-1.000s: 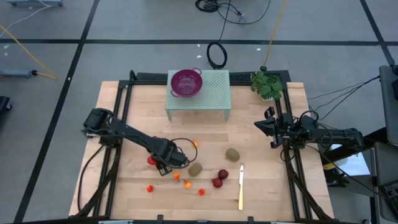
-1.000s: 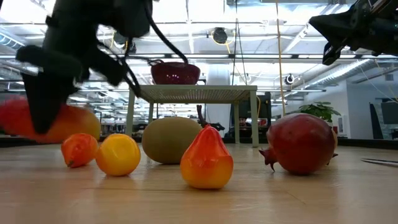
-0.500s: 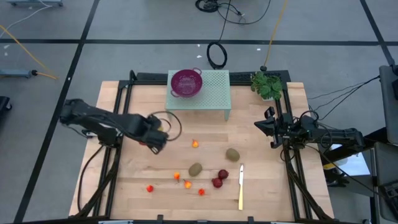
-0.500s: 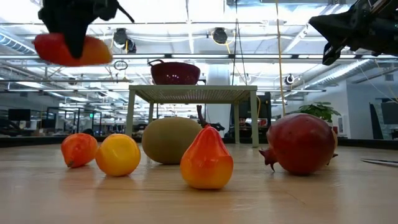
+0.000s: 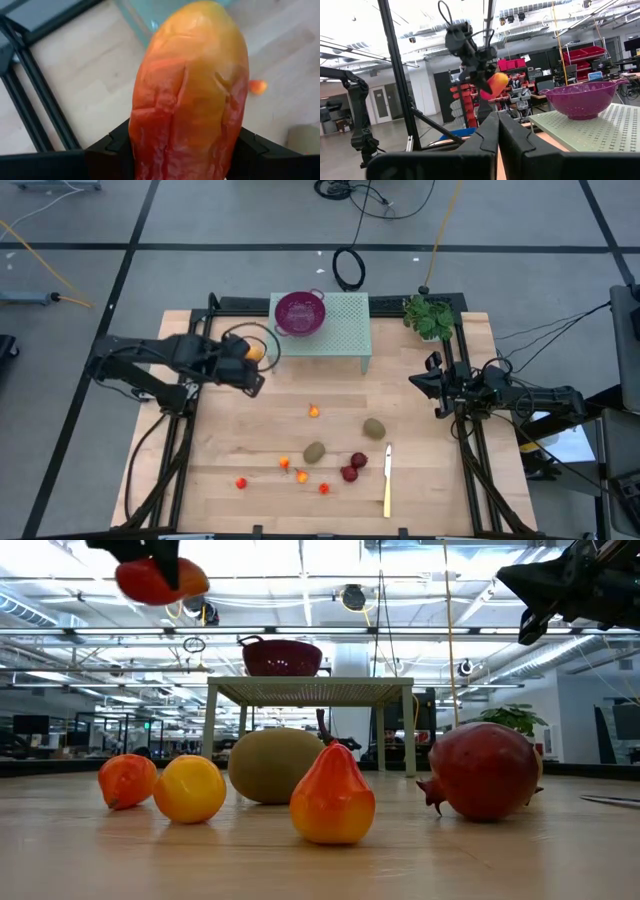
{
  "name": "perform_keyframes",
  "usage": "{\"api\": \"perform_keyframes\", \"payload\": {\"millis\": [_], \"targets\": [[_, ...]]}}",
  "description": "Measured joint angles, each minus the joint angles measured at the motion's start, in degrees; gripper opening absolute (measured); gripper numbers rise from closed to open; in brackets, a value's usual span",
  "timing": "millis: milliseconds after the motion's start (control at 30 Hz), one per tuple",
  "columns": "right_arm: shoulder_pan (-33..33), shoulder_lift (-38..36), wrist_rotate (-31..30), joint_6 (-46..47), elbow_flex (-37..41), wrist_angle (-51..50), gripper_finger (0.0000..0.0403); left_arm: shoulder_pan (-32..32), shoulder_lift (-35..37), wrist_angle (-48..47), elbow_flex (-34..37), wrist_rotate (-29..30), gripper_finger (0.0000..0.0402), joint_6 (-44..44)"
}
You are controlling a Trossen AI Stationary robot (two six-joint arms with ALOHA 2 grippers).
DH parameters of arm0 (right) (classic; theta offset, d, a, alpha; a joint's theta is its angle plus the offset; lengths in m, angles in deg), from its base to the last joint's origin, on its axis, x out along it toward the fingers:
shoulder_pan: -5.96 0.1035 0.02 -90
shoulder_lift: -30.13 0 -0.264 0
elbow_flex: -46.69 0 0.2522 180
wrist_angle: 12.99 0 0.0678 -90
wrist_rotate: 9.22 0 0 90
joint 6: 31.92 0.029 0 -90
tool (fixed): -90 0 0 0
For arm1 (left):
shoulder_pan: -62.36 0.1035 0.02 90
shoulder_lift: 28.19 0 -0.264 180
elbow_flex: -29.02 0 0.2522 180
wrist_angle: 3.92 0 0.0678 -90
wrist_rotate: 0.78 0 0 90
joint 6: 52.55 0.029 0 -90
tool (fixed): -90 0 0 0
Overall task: Pick & Place Fruit
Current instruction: Put the orange mango in the red strainer bowl on the shelf
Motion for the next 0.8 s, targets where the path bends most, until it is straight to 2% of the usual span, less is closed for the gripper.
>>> {"api": "perform_keyframes", "payload": {"millis": [233, 333, 600, 800], "targets": [[0.0, 0.0, 0.0, 0.0, 0.02, 0.0, 0.0, 3.7, -0.05, 9.71, -2.7, 1.28, 0.0203, 7.99], [0.0, 0.0, 0.0, 0.0, 0.02, 0.0, 0.0, 5.22, -0.01, 14.96, -3.04, -0.25, 0.0203, 12.75], [0.0, -0.01, 0.0, 0.0, 0.02, 0.0, 0.0, 10.27, -0.04, 31.3, -3.05, -10.93, 0.0203, 24.49], [0.0, 0.0, 0.0, 0.0, 0.01, 0.01, 0.0, 13.34, -0.04, 47.5, -3.05, -24.15, 0.0203, 35.64]]}}
